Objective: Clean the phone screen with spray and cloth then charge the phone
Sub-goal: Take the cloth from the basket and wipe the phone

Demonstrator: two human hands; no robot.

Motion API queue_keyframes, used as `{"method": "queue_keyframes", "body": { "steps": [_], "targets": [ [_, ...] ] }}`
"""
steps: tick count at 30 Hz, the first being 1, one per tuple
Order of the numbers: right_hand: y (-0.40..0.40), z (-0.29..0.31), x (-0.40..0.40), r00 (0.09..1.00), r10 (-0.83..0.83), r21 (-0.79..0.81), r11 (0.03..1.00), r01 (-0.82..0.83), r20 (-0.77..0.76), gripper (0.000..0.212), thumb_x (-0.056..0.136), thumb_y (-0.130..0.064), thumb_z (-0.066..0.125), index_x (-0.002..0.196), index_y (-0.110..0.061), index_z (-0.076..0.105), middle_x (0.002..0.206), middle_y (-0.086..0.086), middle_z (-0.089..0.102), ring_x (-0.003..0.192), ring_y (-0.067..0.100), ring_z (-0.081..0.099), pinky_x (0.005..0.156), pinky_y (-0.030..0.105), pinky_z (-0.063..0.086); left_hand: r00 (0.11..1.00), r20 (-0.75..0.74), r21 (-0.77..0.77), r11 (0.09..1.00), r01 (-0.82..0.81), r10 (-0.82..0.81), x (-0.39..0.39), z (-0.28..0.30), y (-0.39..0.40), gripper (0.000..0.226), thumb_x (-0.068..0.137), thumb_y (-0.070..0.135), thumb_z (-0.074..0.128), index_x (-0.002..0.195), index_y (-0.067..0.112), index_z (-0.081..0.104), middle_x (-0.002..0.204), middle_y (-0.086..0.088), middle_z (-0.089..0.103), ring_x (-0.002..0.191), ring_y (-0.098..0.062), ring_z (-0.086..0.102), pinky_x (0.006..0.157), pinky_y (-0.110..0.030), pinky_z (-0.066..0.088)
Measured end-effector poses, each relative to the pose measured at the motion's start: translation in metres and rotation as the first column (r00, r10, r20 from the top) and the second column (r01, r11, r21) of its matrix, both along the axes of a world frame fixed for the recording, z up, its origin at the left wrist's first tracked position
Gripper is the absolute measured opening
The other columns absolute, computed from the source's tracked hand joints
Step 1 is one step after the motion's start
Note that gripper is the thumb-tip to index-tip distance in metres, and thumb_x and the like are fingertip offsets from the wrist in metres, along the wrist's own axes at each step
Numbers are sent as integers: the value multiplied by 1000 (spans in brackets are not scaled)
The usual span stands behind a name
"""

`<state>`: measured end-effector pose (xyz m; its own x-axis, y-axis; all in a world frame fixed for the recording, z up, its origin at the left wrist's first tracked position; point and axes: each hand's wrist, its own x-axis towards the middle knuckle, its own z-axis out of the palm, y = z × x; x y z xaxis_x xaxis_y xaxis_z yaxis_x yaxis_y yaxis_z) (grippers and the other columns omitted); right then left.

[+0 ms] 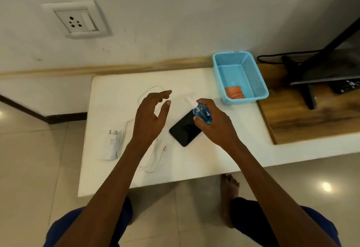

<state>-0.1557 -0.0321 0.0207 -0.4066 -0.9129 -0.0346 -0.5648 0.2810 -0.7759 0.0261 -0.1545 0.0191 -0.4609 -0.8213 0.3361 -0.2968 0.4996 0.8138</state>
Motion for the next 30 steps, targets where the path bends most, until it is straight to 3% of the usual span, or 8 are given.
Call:
{"method": "queue_keyframes", "body": {
  "steps": [3,7,11,14,17,20,24,30],
  "targets": [
    [2,-6,3,984,41,-27,999,-46,-174,38,87,-62,53,120,-50,41,102,-34,56,87,-12,54,72,8,39,997,19,-28,997,77,-77,-1,3,5,23,98,33,56,119,34,64,101,18,63,93,-9,59,84,-16,39],
    [6,-6,4,944,93,-57,991,-117,-317,31,92,-57,56,117,-40,47,97,-21,56,78,2,51,64,8,36,982,44,-40,982,183,-181,-4,4,13,21,97,37,58,116,35,67,97,21,62,88,-11,59,81,-14,36],
    [6,-6,4,969,136,-55,987,-151,-207,21,95,-43,58,111,-41,43,84,-23,49,75,6,54,64,13,40,975,87,7,979,203,-203,-8,6,18,20,95,33,63,115,35,67,99,20,63,91,-10,58,79,-7,34],
    [7,-7,5,969,157,-56,984,-170,-191,24,96,-51,53,112,-34,48,81,-22,49,73,4,57,63,11,39,973,90,80,975,208,-214,-10,7,19,17,95,34,62,112,37,67,103,19,65,94,-10,59,75,-6,34],
    [10,-7,4,966,165,-76,980,-183,-197,30,96,-56,47,113,-32,51,79,-30,47,75,-6,56,62,8,39,964,90,109,964,242,-251,-10,8,19,17,96,32,60,111,33,67,104,19,65,95,-13,60,76,-9,35],
    [12,-8,7,971,210,-89,971,-221,-116,25,99,-44,50,115,-26,52,90,-24,51,85,-6,56,69,6,40,953,89,123,952,279,-291,-9,9,21,20,96,29,59,115,31,67,104,17,64,95,-16,58,77,-13,38],
    [11,-6,15,975,219,-92,971,-222,-44,7,100,-33,48,101,-27,45,81,-27,49,76,-3,53,63,8,39,942,75,153,938,312,-326,-8,10,21,22,96,28,59,116,30,67,103,17,65,94,-12,58,77,-18,40],
    [12,-4,12,981,184,-125,974,-190,-57,25,102,-33,50,101,-9,59,64,-19,45,66,1,53,57,12,39,931,63,173,922,346,-361,-8,11,21,26,97,24,60,121,29,67,98,12,63,91,-18,58,74,-26,44]
  ]
}}
